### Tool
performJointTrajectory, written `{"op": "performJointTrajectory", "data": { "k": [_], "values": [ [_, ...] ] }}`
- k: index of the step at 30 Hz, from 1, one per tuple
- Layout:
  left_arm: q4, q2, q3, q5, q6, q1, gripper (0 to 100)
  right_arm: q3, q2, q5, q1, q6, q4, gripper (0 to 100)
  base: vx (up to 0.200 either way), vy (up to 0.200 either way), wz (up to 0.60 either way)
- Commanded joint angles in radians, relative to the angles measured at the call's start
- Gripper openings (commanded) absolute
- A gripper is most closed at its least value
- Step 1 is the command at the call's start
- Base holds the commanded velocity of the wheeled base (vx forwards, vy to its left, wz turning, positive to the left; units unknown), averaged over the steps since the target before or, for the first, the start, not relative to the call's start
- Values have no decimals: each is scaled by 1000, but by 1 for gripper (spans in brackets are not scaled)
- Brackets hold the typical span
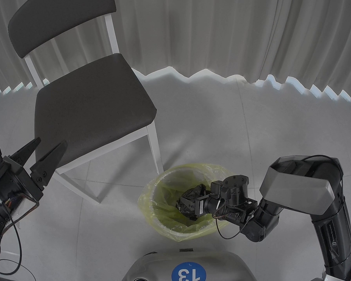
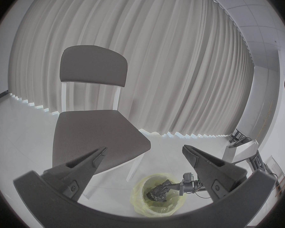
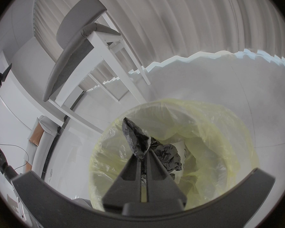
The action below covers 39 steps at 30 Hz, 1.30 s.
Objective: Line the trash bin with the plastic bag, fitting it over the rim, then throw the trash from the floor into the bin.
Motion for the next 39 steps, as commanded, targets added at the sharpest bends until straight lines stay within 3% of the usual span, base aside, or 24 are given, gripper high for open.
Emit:
{"op": "performJointTrajectory", "data": {
  "k": [1, 16, 26, 30, 33, 39],
  "values": [
    [0, 3, 1, 0, 0, 0, 100, 5, -11, 1, 0, 1, -4, 100, 0, 0, 0],
    [-2, 4, 2, 0, 0, 0, 100, 59, -50, 1, 69, 33, -33, 100, 0, 0, 0],
    [0, 13, 10, -9, -1, 0, 100, 64, -101, 1, 3, 14, -21, 100, 0, 0, 0],
    [12, 30, 34, -33, -1, -5, 100, 62, -132, 2, -61, -32, -6, 100, 0, 0, 0],
    [15, 93, 54, -73, -3, -6, 100, 64, -179, 2, -90, -38, 43, 100, 0, 0, 0],
    [-2, 228, 107, -78, -3, -9, 100, 68, -242, 4, -119, -39, 114, 100, 0, 0, 0]
  ]
}}
